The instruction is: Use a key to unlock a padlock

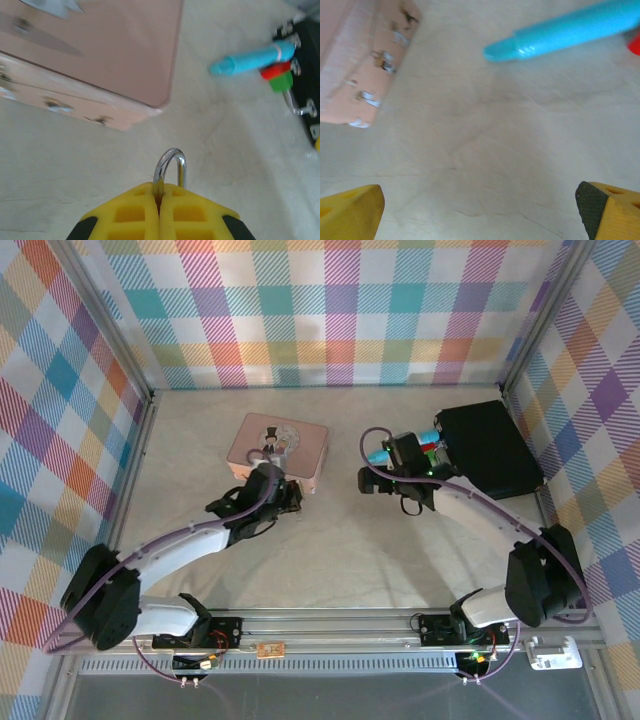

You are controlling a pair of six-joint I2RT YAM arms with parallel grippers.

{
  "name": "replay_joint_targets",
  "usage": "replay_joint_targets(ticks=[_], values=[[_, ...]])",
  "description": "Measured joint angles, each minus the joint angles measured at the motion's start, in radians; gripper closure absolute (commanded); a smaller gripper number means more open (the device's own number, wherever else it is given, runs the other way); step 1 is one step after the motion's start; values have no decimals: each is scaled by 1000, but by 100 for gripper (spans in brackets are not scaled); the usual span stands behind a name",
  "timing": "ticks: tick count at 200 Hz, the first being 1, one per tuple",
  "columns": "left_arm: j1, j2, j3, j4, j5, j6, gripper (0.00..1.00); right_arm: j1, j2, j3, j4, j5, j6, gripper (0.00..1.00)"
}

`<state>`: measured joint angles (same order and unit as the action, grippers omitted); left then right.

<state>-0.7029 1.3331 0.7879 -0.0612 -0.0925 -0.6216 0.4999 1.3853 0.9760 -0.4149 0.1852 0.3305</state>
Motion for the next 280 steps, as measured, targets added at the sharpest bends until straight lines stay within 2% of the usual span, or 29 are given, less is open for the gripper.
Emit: replay_joint_targets(ticks=[49,96,112,134,158,194,220,231,280], values=[[-106,262,141,-29,30,21,100,-55,-122,-89,-6,43,-4,1],[-124,429,225,-39,29,16,100,-87,-183,-135,-1,47,-7,1],[-124,462,240,-40,27,10,94,-96,-200,-153,0,47,-8,1],[-124,481,264,-38,21,6,80,-114,-213,-166,4,46,-11,1],[-124,489,275,-39,13,5,57,-138,-217,-174,13,40,-14,1],[-124,484,275,-41,-19,-3,30,-178,-215,-183,34,22,-30,1],[-122,441,275,-46,-51,6,19,-217,-187,-183,71,11,-43,1],[-115,402,273,-46,-65,16,18,-240,-162,-183,94,7,-51,1],[-26,139,212,-65,-200,97,2,-318,-13,-183,191,-3,-85,1]])
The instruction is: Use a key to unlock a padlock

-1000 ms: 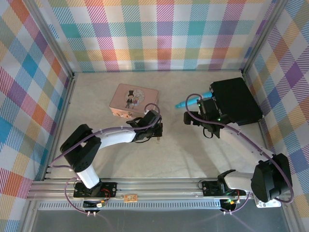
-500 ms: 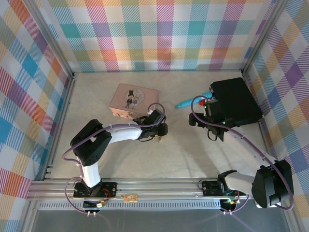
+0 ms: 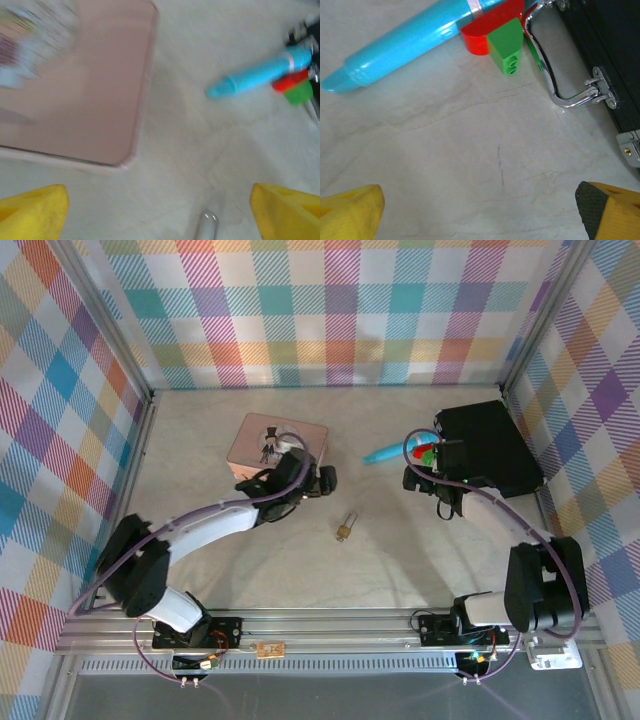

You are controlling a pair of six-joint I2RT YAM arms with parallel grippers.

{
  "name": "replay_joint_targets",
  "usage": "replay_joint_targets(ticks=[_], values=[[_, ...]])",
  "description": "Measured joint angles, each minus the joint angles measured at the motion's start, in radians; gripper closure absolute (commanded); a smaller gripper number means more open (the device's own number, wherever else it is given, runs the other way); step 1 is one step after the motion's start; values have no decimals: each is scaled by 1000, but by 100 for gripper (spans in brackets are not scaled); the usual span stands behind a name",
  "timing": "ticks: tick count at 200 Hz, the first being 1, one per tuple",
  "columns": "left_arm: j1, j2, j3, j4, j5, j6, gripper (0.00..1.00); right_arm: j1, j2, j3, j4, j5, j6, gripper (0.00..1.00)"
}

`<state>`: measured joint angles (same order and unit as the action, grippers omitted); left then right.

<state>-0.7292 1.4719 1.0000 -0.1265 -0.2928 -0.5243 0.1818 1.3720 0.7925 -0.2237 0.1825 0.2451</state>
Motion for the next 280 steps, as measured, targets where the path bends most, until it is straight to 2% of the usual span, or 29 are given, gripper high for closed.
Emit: replay_joint_targets(ticks=[22,44,70,87,136,183,225,254,280], values=[[76,-108,-46,-20,-71,43,0,-12,47,0,36,6,-23,1],[200,-187,-99,-37,-112,70,0,-13,53,-3,89,32,-59,1],[349,-242,-183,-35,-146,86,0,-18,52,-50,215,85,-115,1],[406,-263,-240,-21,-202,116,0,-19,55,-109,320,105,-151,1],[463,-253,-366,134,-311,258,0,-41,164,-219,635,116,-235,1],[497,-137,-563,480,-347,359,0,-129,145,-340,862,2,-222,1],[510,-69,-590,700,-273,466,0,-144,153,-391,988,-32,-216,1],[533,16,-661,978,-183,523,0,-144,154,-391,1021,-37,-216,1],[545,96,-700,1064,-124,551,0,-144,154,-391,1035,-38,-216,1]])
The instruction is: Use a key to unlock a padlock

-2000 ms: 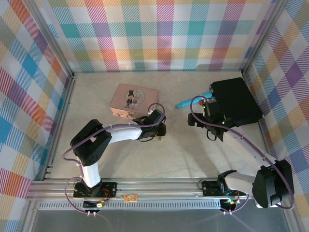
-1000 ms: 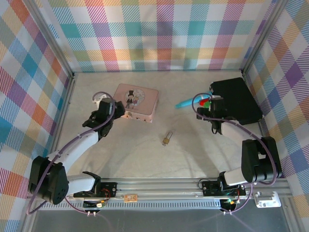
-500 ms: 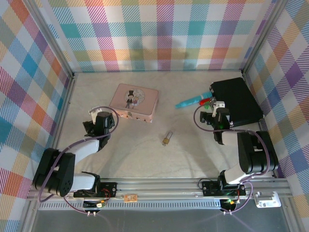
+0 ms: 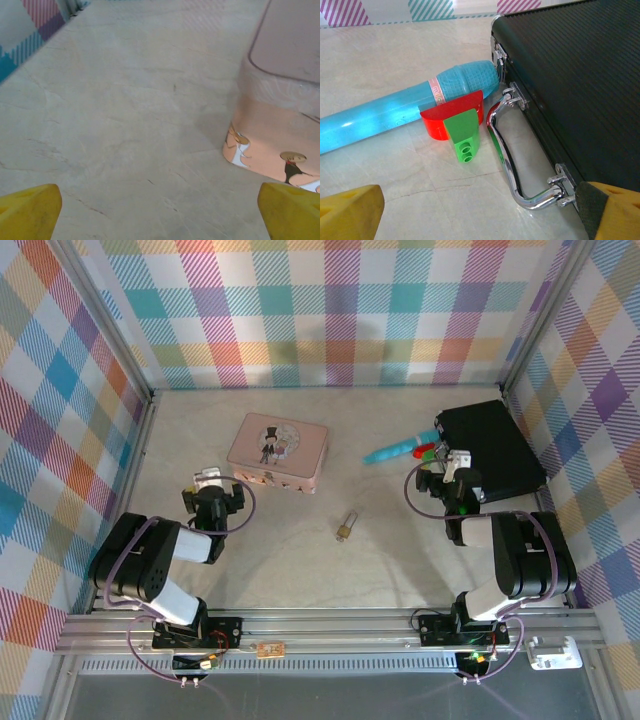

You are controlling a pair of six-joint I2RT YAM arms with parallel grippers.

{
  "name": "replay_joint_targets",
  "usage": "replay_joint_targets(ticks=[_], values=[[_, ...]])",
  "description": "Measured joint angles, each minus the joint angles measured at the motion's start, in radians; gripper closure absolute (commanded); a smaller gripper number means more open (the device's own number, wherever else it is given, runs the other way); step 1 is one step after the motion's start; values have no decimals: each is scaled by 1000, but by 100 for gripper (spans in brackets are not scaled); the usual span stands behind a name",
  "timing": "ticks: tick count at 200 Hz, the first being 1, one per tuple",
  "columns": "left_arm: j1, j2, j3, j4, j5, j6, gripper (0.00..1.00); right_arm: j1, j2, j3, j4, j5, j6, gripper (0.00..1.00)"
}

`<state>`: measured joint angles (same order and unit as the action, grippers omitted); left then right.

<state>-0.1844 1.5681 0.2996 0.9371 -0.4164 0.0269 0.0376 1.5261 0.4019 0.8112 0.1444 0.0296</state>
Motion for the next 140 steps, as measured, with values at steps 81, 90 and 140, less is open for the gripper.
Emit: replay_joint_targets(ticks=[81,90,140], values=[[11,17,59,7,50,12,0,0,0,0,5,0,0,1],[11,17,59,7,50,12,0,0,0,0,5,0,0,1],[16,17,60,2,59,11,0,0,0,0,4,-16,0,1]])
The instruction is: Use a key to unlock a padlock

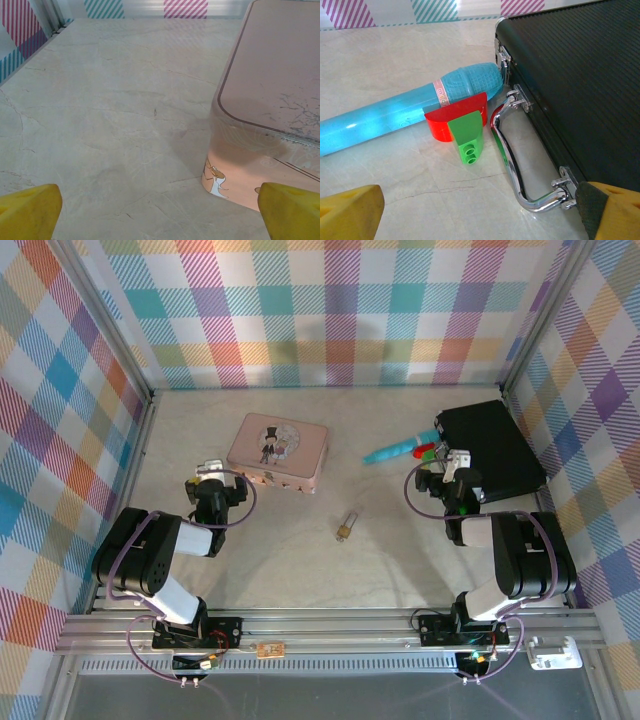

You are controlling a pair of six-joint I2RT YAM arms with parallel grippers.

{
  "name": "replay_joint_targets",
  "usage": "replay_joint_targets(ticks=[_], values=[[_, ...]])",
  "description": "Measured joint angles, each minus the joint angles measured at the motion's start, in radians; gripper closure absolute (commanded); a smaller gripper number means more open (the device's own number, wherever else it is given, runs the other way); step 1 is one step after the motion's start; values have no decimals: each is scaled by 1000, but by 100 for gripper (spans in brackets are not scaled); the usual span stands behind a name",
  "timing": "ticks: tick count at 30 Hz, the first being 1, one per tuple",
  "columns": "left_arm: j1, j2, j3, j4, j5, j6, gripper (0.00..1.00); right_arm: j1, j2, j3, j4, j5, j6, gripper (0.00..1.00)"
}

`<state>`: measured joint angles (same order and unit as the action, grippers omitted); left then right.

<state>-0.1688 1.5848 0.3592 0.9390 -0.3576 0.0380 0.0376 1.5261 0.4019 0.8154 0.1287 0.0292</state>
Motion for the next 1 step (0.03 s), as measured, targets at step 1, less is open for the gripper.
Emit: replay_joint_targets(ticks=[1], values=[[3,0,2,-5,2,0,0,0,0,0,0,-1,0,1]])
